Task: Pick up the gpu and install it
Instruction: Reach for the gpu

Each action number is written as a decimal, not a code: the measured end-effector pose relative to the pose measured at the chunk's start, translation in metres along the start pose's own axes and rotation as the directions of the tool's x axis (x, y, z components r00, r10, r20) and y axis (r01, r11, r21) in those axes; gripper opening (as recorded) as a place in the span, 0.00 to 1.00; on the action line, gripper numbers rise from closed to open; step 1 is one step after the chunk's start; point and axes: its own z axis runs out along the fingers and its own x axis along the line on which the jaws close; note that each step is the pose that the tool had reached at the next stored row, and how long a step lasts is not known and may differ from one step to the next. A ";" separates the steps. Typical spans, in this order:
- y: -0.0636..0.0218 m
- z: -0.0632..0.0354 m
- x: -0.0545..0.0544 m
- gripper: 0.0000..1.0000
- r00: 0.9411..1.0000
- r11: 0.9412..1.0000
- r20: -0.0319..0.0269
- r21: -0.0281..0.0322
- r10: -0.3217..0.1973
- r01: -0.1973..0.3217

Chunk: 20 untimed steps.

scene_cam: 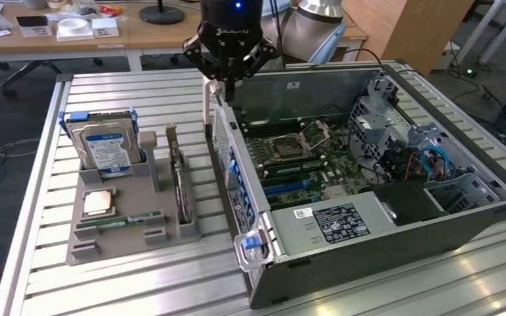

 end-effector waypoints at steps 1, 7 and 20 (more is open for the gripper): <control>-0.0001 0.0000 0.002 0.11 1.000 1.000 0.000 0.000 0.000 0.000; -0.0009 0.0001 0.012 0.11 1.000 1.000 0.000 0.000 0.000 0.000; -0.0026 0.0005 0.035 0.11 1.000 1.000 0.000 0.000 0.000 0.000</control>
